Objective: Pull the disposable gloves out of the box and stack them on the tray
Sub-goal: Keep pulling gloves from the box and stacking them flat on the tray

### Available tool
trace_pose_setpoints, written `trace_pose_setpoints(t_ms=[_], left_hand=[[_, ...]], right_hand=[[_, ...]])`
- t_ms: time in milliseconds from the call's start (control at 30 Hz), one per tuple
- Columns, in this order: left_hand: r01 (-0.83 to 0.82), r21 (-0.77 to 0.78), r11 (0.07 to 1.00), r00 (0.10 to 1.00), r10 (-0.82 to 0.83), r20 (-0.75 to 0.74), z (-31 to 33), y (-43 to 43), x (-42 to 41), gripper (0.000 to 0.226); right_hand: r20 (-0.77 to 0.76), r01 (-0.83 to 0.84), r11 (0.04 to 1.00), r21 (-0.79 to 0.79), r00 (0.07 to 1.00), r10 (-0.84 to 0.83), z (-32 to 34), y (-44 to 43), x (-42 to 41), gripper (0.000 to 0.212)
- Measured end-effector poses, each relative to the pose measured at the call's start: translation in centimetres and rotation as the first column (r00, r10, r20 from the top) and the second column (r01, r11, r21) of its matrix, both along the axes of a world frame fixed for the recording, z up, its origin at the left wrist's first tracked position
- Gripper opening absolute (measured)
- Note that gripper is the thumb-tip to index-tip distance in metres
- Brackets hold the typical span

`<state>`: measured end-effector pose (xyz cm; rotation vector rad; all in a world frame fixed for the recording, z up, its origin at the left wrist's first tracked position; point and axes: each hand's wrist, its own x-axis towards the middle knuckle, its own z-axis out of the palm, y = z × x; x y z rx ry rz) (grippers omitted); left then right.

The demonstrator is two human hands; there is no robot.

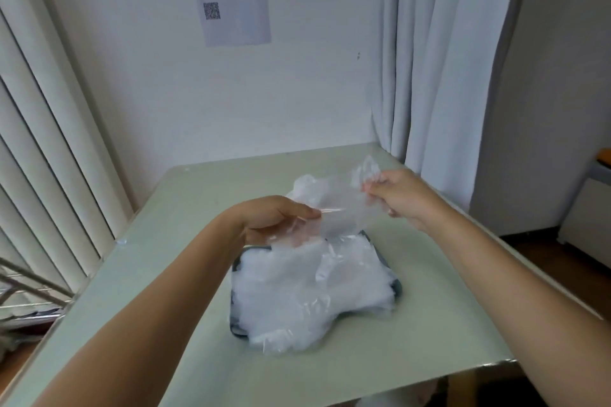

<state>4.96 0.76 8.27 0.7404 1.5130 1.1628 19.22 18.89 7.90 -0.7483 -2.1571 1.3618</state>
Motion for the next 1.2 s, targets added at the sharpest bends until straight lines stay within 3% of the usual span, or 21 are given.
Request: trace_pose_setpoints(t_ms=[100, 233, 333, 400, 567, 667, 867, 1000, 1067, 1133, 1200], left_hand=[[-0.019, -0.159, 0.987, 0.998, 0.029, 0.06, -1.6, -0.8, -1.8, 0.017], [-0.019, -0.321, 0.947, 0.994, -0.016, -0.106, -3.9, -1.3, -2.2, 0.029], [0.024, -0.309, 0.951, 0.994, 0.011, 0.111, -5.9, -1.6, -1.9, 0.014], [0.047, -0.256, 0.966, 0.975, 0.011, 0.22, -7.2, -1.6, -2.3, 0.02], [0.265, -0.328, 0.907, 0.963, -0.229, 0.146, -8.8, -1.6, -3.1, 0.044], [0.308, -0.392, 0.867, 0.951, -0.269, 0.153, -8.8, -2.2, -2.7, 0.051], [0.364, -0.51, 0.779, 0.905, -0.426, -0.005, -7.4, -4.0, -2.3, 0.053], [0.247, -0.612, 0.751, 0.921, -0.378, -0.092, -6.7, -6.5, -2.6, 0.046], [0.147, -0.687, 0.711, 0.882, -0.409, -0.234, -5.3, -7.6, -2.8, 0.041], [-0.068, -0.699, 0.712, 0.782, -0.397, -0.481, -3.2, -8.2, -3.0, 0.038], [-0.302, -0.492, 0.817, 0.617, -0.226, -0.754, -1.4, -7.7, -2.4, 0.033]], right_hand=[[0.132, -0.014, 1.0, -0.011, 0.991, 0.015, -3.0, -0.2, -0.6, 0.022], [0.322, -0.031, 0.999, 0.027, 0.946, 0.02, -6.8, -1.0, -1.3, 0.033], [0.424, -0.047, 0.997, 0.066, 0.905, 0.014, -8.4, -1.4, -1.5, 0.029], [0.459, -0.051, 0.995, 0.088, 0.888, 0.004, -9.0, -1.5, -1.6, 0.03], [0.492, -0.05, 0.988, 0.143, 0.87, -0.027, -9.6, -1.5, -1.9, 0.029], [0.504, -0.055, 0.981, 0.188, 0.862, -0.048, -9.7, -1.5, -2.1, 0.033], [0.539, -0.091, 0.948, 0.304, 0.837, -0.092, -10.3, -1.3, -2.6, 0.034], [0.531, -0.121, 0.916, 0.382, 0.84, -0.111, -10.7, -1.8, -2.4, 0.033], [0.526, -0.129, 0.903, 0.41, 0.843, -0.118, -10.6, -2.2, -2.3, 0.033], [0.524, -0.137, 0.893, 0.429, 0.843, -0.122, -10.5, -2.5, -2.1, 0.034], [0.521, -0.141, 0.888, 0.437, 0.845, -0.122, -10.4, -2.6, -2.0, 0.034]])
